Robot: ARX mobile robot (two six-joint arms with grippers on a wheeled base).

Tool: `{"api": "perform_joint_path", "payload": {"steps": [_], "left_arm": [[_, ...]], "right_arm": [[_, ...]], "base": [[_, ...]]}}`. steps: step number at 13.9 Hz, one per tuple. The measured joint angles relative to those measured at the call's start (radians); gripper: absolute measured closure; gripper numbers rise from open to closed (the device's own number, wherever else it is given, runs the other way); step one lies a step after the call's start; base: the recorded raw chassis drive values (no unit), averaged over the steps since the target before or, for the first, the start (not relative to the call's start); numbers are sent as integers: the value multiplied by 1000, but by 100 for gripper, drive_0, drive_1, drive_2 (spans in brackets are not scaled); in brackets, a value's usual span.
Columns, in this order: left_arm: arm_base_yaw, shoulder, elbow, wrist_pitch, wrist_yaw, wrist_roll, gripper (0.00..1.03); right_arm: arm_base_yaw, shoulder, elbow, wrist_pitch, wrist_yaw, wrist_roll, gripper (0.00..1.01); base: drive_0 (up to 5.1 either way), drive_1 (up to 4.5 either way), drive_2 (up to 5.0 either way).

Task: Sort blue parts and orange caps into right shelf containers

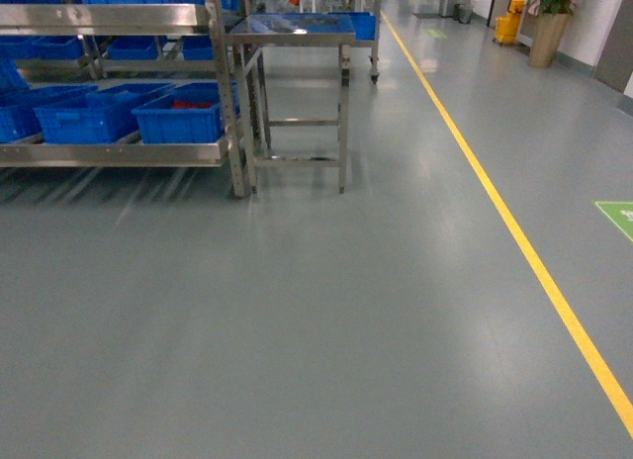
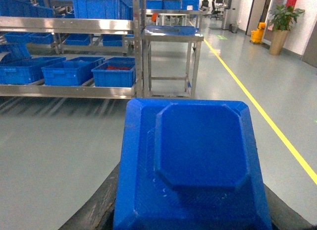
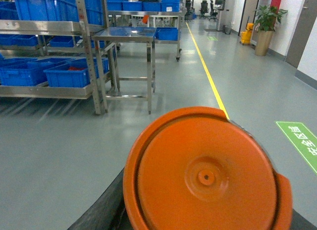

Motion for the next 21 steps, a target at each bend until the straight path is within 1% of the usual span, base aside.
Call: {"api": "perform_joint_path", "payload": {"steps": [21], "left_arm": [[0,0,0,-4,-1,0,60]], "right_arm": [[0,0,0,-5,0,0,56]], "base": [[-2,430,-434]]}}
